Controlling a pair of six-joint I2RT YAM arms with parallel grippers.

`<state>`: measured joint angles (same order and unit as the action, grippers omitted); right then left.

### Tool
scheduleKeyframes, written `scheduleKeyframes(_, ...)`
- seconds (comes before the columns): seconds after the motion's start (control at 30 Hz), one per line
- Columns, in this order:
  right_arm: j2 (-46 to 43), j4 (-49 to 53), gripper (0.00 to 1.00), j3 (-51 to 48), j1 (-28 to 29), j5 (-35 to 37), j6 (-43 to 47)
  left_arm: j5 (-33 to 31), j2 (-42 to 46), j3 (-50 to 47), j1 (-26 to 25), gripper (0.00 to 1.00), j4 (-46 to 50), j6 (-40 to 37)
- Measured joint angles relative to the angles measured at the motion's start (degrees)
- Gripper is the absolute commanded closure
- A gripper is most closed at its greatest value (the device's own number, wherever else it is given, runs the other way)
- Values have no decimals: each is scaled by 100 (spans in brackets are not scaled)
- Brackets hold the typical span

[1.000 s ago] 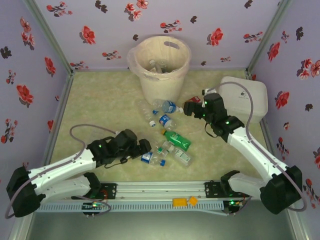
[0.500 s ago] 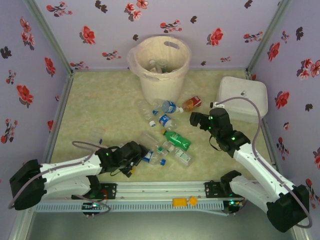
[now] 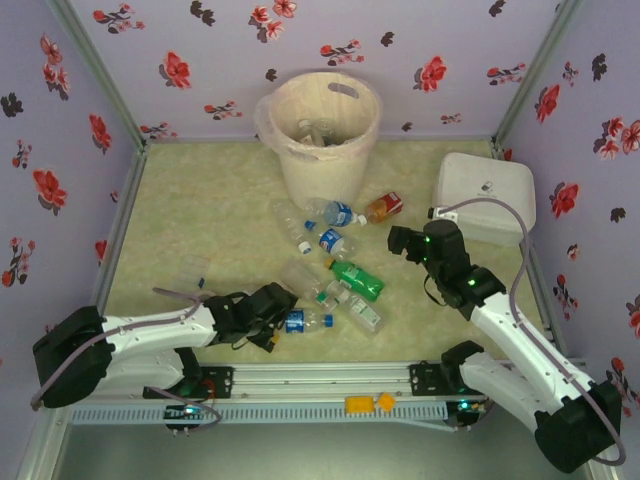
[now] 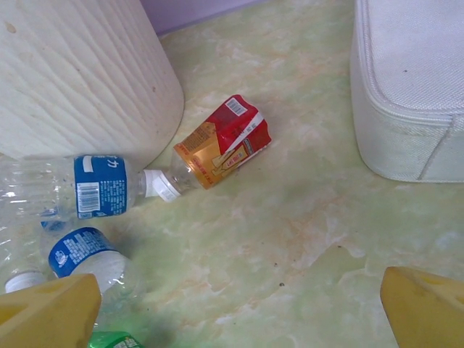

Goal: Put the plastic bottles in the bin

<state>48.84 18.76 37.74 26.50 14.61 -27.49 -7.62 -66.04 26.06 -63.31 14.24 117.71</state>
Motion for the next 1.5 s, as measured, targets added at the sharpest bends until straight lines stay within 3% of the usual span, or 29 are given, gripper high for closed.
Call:
scheduleKeyframes(0.33, 111, -7, 0, -127, -72, -2, 4, 31, 149, -149, 31, 50, 118, 184)
scheduleKeyframes(0.5, 166, -96, 0, -129, -87, -61, 2, -496, 568, -262, 494, 65, 382, -133)
scheduleKeyframes(0.77, 564, -433, 0, -129, -188, -326, -20, -1281, 1757, -136, 1287, 68, 844, -1091)
scheduleKeyframes(1.07, 1320, -544, 1, -15, -232, -765, -85, -1585, 2323, 1014, 2938, 71, 844, -3132)
scheduleKeyframes(1.23, 1537, -570, 0, 129, -234, -892, -129, -1419, 1902, 2223, 3403, 70, 424, -4498)
scheduleKeyframes(1.5, 1611, -608, 0, 223, -258, -1023, -131, -758, -35, 4927, 3495, 70, -345, -6555)
